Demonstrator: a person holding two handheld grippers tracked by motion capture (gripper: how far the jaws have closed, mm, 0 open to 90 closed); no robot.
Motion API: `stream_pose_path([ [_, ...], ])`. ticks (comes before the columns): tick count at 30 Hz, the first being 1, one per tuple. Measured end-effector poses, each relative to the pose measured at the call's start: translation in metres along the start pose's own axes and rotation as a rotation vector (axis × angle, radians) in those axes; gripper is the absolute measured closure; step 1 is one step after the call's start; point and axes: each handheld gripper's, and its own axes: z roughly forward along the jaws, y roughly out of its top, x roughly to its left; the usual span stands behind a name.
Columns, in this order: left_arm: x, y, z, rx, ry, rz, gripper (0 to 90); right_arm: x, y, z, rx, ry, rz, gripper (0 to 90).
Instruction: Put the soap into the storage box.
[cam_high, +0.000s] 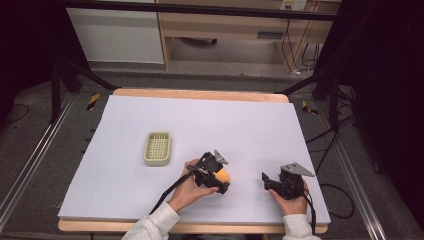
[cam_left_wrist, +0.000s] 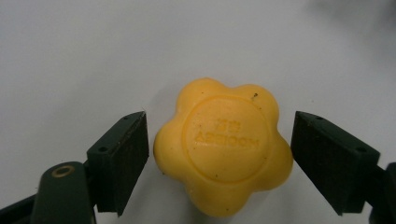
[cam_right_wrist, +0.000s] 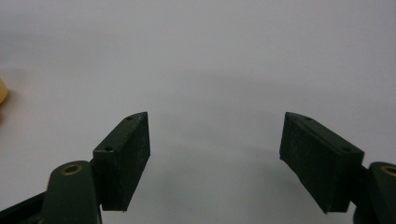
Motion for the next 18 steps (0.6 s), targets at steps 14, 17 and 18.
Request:
stream_pose_path([
  [14, 0.0, 0.002, 0.01, 0.033, -0.007, -0.014, 23.5, 0.0, 0.0, 0.0, 0.002, 0.003, 0.0, 25.7],
  [17, 0.001, 0.001, 0.013, 0.042, -0.006, -0.016, 23.7, 0.0, 0.0, 0.0, 0.002, 0.003, -0.001, 25.8],
  [18, 0.001, 0.001, 0.013, 0.042, -0.008, -0.017, 23.7, 0.0, 0.0, 0.0, 0.002, 0.002, 0.0, 25.8],
])
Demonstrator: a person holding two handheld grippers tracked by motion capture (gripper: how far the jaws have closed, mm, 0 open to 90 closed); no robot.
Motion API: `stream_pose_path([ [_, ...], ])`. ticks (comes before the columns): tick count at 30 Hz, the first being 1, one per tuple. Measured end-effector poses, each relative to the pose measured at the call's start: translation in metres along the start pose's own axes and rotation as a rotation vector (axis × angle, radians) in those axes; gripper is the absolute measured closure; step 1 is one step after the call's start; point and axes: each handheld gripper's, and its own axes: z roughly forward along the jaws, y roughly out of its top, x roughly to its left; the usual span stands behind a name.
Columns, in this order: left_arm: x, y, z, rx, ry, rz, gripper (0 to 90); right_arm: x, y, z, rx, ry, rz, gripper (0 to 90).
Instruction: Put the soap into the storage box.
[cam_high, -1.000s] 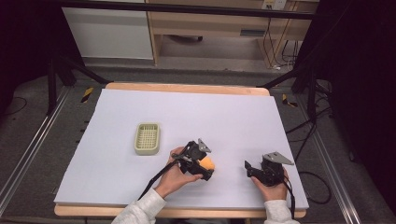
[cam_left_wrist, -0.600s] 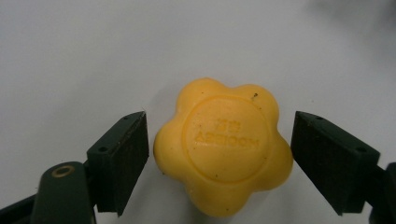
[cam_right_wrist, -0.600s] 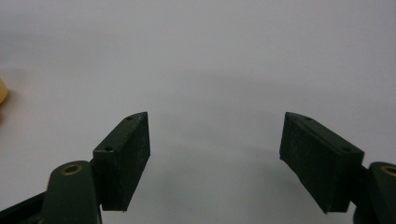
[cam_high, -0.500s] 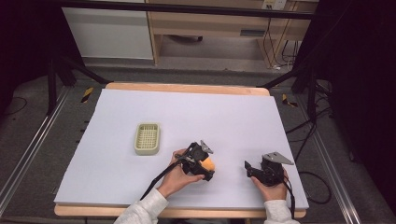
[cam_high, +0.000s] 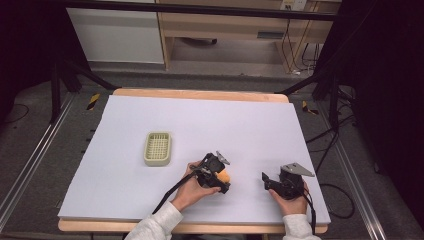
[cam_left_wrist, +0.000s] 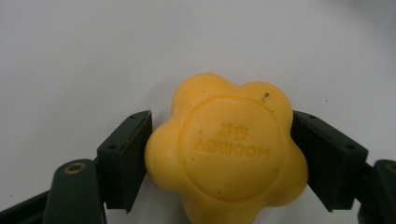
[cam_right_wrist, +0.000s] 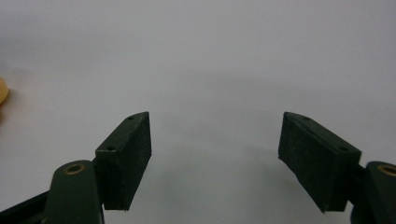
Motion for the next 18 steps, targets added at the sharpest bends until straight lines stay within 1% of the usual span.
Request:
stream_pose_path([
  [5, -0.0012, -0.0003, 0.0004, 0.0, 0.006, -0.007, 24.1, -0.0001, 0.0, 0.0001, 0.0, 0.0, -0.002, 26.0],
  [11, -0.004, -0.0004, 0.0011, 0.001, 0.028, -0.01, 24.9, 0.0, -0.0001, 0.0002, 0.001, 0.0, -0.003, 26.1],
  [14, -0.0052, 0.0011, 0.0014, 0.015, 0.039, -0.013, 25.1, 0.0, -0.0001, 0.0003, 0.001, 0.0, -0.003, 26.1],
  [18, -0.0058, 0.0017, 0.0016, 0.019, 0.045, -0.015, 25.2, -0.0001, -0.0001, 0.0004, 0.002, 0.001, -0.003, 26.1],
])
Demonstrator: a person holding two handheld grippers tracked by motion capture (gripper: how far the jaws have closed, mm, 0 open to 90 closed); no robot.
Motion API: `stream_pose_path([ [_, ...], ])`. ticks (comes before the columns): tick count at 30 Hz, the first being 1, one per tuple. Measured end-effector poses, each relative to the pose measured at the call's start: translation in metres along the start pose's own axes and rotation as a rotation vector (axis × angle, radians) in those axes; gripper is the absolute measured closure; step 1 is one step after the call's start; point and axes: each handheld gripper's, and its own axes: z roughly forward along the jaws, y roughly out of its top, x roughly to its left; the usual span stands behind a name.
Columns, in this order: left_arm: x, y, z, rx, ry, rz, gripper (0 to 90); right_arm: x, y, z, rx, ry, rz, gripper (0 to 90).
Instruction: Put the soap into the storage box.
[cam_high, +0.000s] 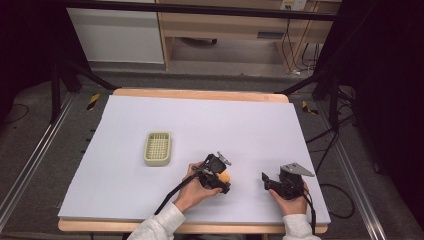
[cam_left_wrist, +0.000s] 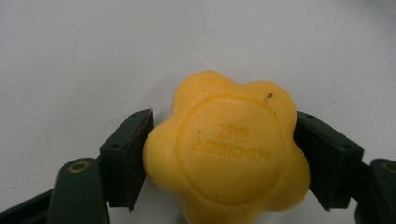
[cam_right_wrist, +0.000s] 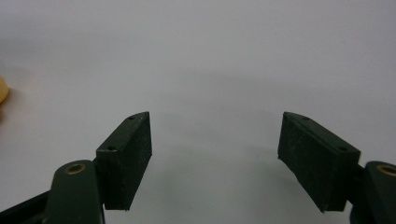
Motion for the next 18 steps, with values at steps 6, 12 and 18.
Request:
stream_pose_path([
  [6, -0.0007, -0.0002, 0.0, -0.002, 0.005, -0.001, 25.4, 0.0, 0.0, -0.0001, -0.001, 0.001, 0.001, 26.3],
  [12, -0.0014, -0.0007, 0.0001, -0.009, 0.008, -0.005, 25.5, 0.0001, 0.0001, 0.0001, 0.004, 0.004, 0.004, 26.4],
  [18, -0.0015, -0.001, 0.0, -0.012, 0.01, -0.005, 25.6, 0.0, 0.0002, -0.0001, 0.003, 0.005, 0.004, 26.4],
])
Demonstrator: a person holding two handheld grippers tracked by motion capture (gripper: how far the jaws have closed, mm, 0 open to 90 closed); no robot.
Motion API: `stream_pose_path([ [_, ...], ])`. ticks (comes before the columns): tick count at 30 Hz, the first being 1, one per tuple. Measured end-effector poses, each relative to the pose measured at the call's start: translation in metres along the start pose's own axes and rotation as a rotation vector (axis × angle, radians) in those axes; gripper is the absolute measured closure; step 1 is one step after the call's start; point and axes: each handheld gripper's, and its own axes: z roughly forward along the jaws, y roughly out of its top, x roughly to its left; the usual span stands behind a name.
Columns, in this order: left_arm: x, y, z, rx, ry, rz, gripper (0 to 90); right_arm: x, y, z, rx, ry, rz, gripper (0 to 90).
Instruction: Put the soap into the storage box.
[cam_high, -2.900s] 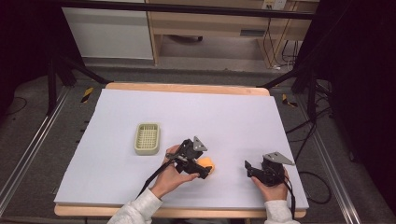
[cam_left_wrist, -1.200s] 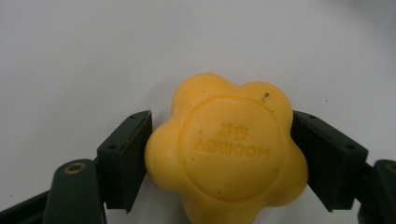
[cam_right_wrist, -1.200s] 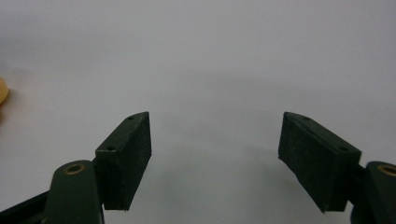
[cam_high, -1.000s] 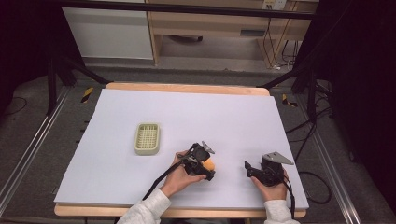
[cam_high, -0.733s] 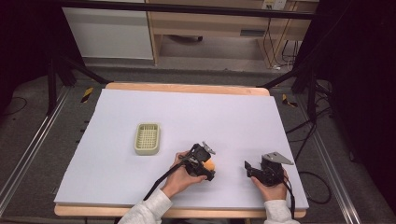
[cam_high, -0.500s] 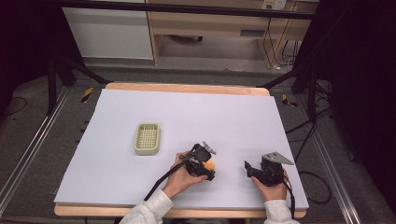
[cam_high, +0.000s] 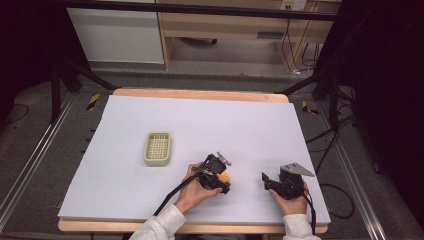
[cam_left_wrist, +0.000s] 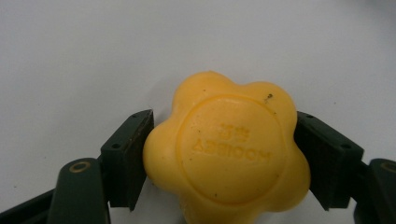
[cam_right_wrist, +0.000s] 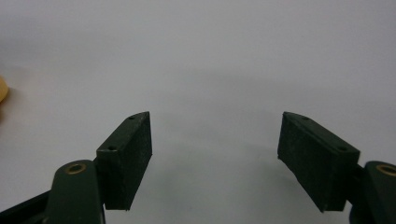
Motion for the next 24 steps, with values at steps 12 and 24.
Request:
stream_pose_path([
  [12, 0.002, -0.003, -0.008, 0.004, -0.007, 0.01, 25.7, 0.0, 0.0, 0.0, -0.001, -0.003, -0.006, 26.3],
  [24, 0.019, -0.01, -0.032, -0.015, -0.003, -0.007, 25.7, 0.0, 0.0, 0.0, 0.002, -0.002, -0.001, 26.3],
])
